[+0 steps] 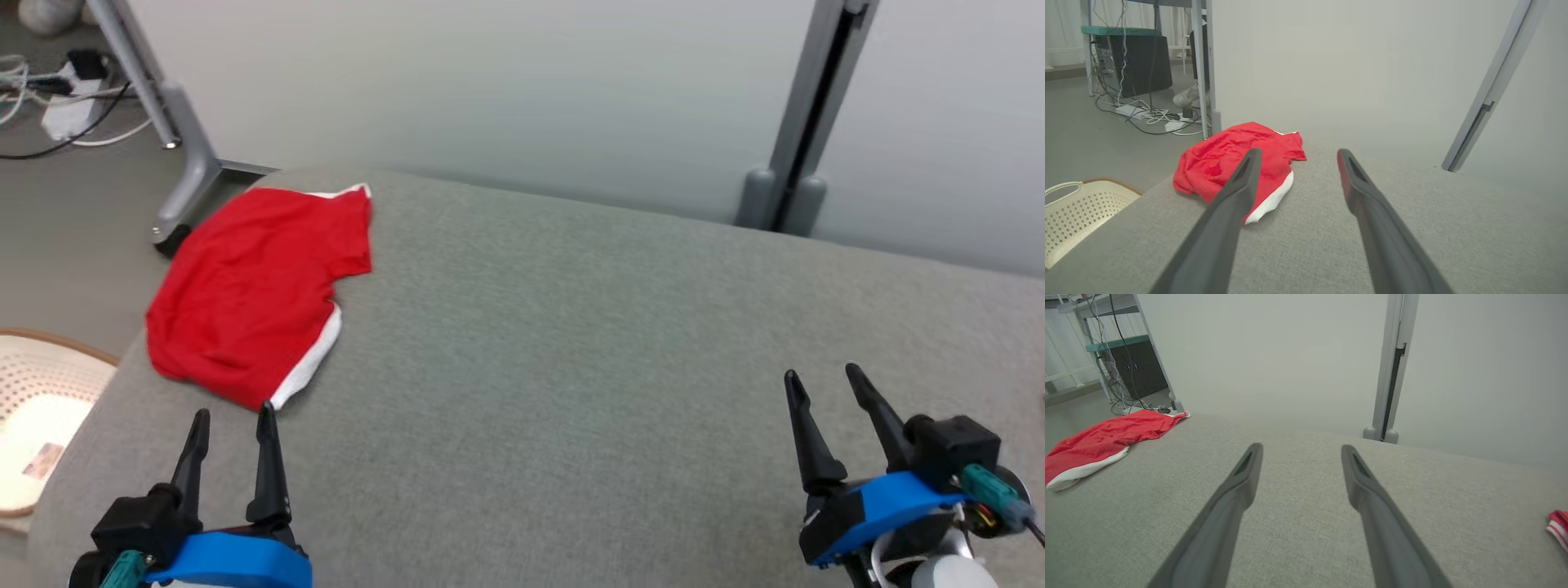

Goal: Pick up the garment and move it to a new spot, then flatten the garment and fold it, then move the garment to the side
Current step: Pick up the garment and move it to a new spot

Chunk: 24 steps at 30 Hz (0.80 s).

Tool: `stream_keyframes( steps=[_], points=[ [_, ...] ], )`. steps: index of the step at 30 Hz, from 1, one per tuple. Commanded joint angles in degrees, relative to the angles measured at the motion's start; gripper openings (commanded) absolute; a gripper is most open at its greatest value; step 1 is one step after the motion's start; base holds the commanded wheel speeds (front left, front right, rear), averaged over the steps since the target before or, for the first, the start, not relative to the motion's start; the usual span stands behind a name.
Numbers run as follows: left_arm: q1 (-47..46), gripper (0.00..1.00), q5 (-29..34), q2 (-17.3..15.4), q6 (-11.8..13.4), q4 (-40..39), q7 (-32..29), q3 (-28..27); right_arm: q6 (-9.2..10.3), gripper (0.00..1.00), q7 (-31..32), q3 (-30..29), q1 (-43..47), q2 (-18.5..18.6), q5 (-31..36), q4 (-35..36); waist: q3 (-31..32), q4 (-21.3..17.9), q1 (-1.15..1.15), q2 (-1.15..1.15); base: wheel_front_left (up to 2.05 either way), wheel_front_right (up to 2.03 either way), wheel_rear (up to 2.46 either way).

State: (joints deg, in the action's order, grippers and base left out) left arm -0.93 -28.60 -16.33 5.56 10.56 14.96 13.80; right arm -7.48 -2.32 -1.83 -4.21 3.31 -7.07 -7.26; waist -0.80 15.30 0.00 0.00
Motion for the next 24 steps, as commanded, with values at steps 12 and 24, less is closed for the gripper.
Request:
stream_keyframes(
  steps=[12, 24],
  points=[
    [3.2, 1.00, -0.4, 0.0, 2.0, -3.1, -0.5, 0.0, -0.03, 1.00, 0.9, 4.0, -1.7, 0.3, -0.3, -0.9, -0.9, 9.7, 0.00, 0.00, 0.00, 0.00, 0.00],
    [3.2, 1.00, -1.0, -0.7, 2.7, -4.6, -0.9, -0.6, -0.03, 1.00, 0.4, 4.2, -2.1, 0.3, -0.7, -1.1, -2.1, 9.7, 0.00, 0.00, 0.00, 0.00, 0.00]
  ],
)
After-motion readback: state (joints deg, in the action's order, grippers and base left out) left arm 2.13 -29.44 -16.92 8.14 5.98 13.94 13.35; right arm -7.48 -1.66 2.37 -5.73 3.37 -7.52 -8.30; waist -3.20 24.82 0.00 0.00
